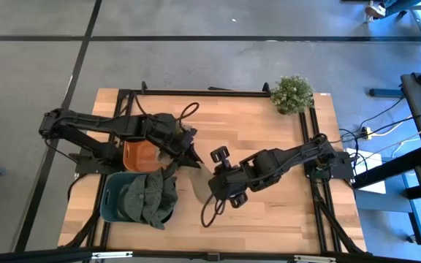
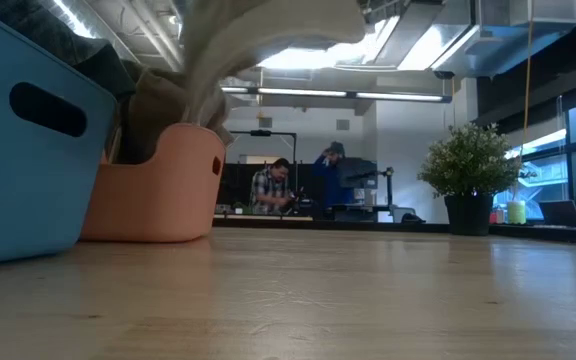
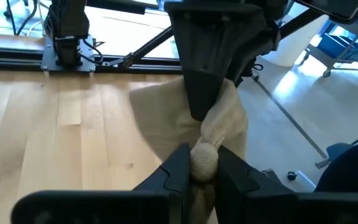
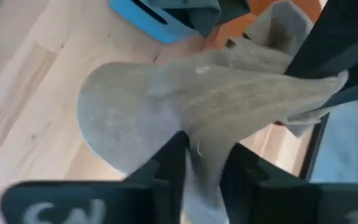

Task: Pick & Place hat
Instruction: Put the brown cap into the orange bin

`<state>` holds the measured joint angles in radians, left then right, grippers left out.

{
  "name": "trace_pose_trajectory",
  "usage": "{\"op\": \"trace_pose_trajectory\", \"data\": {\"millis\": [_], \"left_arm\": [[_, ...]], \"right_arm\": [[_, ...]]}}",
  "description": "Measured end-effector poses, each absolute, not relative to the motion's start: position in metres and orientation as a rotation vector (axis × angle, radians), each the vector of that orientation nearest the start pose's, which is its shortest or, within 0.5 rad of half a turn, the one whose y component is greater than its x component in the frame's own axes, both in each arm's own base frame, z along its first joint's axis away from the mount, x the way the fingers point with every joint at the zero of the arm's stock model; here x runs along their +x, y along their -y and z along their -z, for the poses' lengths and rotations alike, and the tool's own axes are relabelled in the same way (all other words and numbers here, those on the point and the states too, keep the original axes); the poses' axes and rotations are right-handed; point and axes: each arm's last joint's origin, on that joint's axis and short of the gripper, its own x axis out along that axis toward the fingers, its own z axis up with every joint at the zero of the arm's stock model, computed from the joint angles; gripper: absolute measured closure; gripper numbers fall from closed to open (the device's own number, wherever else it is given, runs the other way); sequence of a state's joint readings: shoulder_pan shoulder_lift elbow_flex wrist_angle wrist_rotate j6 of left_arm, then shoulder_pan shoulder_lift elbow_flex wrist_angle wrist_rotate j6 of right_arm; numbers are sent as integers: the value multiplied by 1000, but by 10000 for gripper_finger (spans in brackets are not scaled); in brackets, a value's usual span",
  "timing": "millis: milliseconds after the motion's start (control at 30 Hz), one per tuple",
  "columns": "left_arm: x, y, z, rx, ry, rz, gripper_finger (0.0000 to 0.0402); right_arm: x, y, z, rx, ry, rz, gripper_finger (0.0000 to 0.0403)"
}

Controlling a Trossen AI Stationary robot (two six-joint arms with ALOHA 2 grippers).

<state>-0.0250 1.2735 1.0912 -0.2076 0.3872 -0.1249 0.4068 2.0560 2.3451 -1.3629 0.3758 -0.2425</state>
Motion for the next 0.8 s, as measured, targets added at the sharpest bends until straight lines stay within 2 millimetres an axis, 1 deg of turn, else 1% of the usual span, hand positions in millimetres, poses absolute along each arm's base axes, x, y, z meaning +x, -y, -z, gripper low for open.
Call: {"op": "trace_pose_trajectory", "data": {"millis": [100,167,233,333,400,533,633,733,800], "left_arm": [[278,18,-338,-179,-398,395,364],[274,18,-343,-170,-383,435,362],[269,17,-354,-156,-378,467,361],[261,16,-381,-98,-351,496,364],[254,17,-399,-43,-361,513,364],[236,17,-433,56,-383,538,364],[221,16,-451,116,-414,555,364],[204,16,-465,210,-442,581,362],[193,15,-473,275,-469,566,363]], "right_arm": [[376,-152,-382,-580,-994,-125,290],[373,-152,-383,-579,-998,-64,267],[366,-152,-387,-587,-1007,-13,250],[353,-146,-400,-573,-991,55,234],[344,-141,-407,-537,-992,106,229],[335,-136,-416,-438,-975,163,227],[331,-134,-420,-397,-963,181,226],[332,-135,-418,-393,-972,186,226],[332,-135,-417,-394,-977,187,226]]}}
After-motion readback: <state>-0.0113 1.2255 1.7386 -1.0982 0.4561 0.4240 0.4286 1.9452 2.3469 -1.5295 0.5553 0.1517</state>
